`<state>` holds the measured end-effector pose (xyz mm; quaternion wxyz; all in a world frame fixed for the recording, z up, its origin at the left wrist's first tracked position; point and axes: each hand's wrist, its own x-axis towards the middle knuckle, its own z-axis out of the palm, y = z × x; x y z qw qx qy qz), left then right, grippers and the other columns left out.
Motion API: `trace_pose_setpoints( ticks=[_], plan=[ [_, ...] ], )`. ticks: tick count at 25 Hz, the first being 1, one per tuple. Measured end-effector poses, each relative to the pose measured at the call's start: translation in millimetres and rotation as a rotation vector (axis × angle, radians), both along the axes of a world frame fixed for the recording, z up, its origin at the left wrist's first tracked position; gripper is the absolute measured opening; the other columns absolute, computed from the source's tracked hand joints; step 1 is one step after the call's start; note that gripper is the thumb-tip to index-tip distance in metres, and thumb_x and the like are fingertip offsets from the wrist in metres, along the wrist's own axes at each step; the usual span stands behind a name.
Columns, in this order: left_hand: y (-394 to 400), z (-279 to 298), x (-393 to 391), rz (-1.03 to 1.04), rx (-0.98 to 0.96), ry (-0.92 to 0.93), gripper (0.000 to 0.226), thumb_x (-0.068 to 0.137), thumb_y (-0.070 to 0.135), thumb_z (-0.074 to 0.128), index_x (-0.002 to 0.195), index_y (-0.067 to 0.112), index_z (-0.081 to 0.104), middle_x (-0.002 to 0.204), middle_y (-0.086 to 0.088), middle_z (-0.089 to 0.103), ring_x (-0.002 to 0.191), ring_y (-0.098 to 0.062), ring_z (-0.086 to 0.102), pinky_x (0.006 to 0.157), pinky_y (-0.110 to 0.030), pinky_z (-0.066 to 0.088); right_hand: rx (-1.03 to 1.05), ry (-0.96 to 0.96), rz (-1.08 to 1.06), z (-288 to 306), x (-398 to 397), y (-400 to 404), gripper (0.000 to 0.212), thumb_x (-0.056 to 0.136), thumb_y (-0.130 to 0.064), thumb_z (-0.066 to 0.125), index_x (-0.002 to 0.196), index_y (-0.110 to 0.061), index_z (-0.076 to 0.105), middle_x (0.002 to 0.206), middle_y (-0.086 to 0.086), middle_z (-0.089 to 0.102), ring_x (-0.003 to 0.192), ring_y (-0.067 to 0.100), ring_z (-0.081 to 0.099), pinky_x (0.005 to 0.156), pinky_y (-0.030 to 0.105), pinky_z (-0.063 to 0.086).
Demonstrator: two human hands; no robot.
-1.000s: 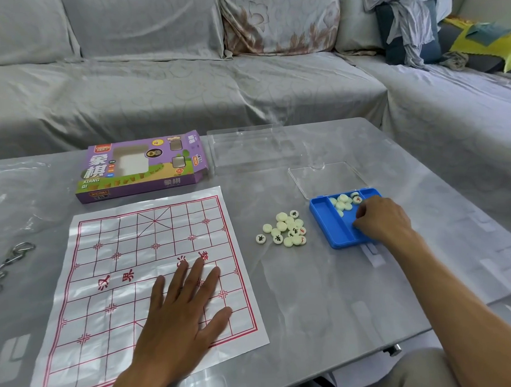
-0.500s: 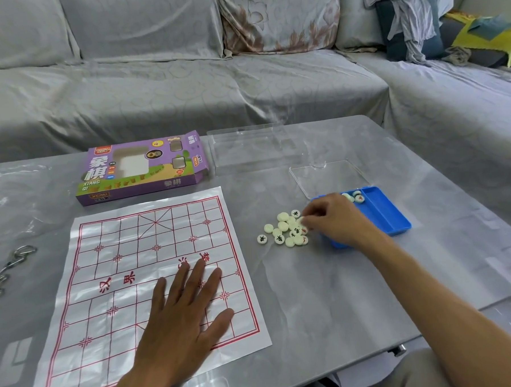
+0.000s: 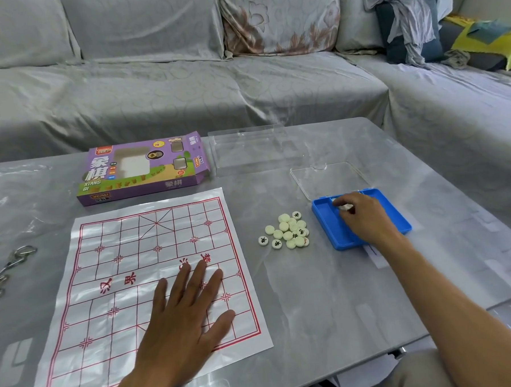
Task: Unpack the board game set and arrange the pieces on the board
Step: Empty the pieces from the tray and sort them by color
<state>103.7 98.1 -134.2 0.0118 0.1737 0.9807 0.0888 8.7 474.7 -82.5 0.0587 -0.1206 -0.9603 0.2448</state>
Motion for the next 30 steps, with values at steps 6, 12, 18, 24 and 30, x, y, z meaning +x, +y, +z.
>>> trace_pose_setpoints(
  ticks=[6, 12, 18, 24, 30],
  plan=[
    [-1, 0, 0, 0.001, -0.022, 0.000, 0.075, 0.087, 0.079, 0.006, 0.151, 0.042, 0.017, 0.161, 0.009, 0.004, 0.149, -0.018, -0.001, 0.118, -0.057, 0.011, -0.019, -0.025, 0.006, -3, 2, 19, 0.025, 0.087, -0.009, 0.064, 0.110, -0.018, 0.069, 0.114, -0.001, 0.064, 0.098, 0.017, 0.058, 0.082, 0.025, 0.042],
    [-1, -5, -2, -0.007, -0.053, 0.008, 0.071, 0.089, 0.076, 0.015, 0.150, 0.041, 0.022, 0.161, 0.008, 0.010, 0.148, -0.020, 0.006, 0.116, -0.059, 0.016, 0.014, -0.068, 0.027, 3, 4, 22, 0.017, 0.084, -0.012, 0.072, 0.095, -0.022, 0.065, 0.105, -0.006, 0.060, 0.082, 0.011, 0.059, 0.073, 0.023, 0.044],
    [0, -5, -1, -0.010, -0.054, 0.041, 0.070, 0.090, 0.075, 0.017, 0.150, 0.039, 0.026, 0.160, 0.006, 0.015, 0.148, -0.022, 0.012, 0.114, -0.060, 0.021, 0.080, -0.115, 0.093, 4, 2, 20, 0.024, 0.088, -0.013, 0.068, 0.111, -0.020, 0.065, 0.104, -0.002, 0.061, 0.088, 0.012, 0.056, 0.077, 0.021, 0.042],
    [0, -2, -2, -0.013, -0.084, 0.027, 0.069, 0.091, 0.074, 0.018, 0.148, 0.037, 0.031, 0.159, 0.004, 0.020, 0.146, -0.024, 0.018, 0.111, -0.062, 0.026, 0.107, -0.081, 0.041, 3, 2, 18, 0.017, 0.087, -0.016, 0.069, 0.104, -0.016, 0.064, 0.100, 0.001, 0.065, 0.087, 0.016, 0.058, 0.078, 0.027, 0.049],
    [0, 0, -1, -0.004, -0.075, -0.001, 0.070, 0.090, 0.075, 0.016, 0.149, 0.039, 0.028, 0.159, 0.005, 0.017, 0.147, -0.022, 0.014, 0.113, -0.060, 0.023, 0.085, -0.011, 0.070, -4, 4, 17, 0.026, 0.089, -0.020, 0.067, 0.115, -0.022, 0.067, 0.108, 0.001, 0.067, 0.092, 0.017, 0.059, 0.084, 0.033, 0.051]
  ],
)
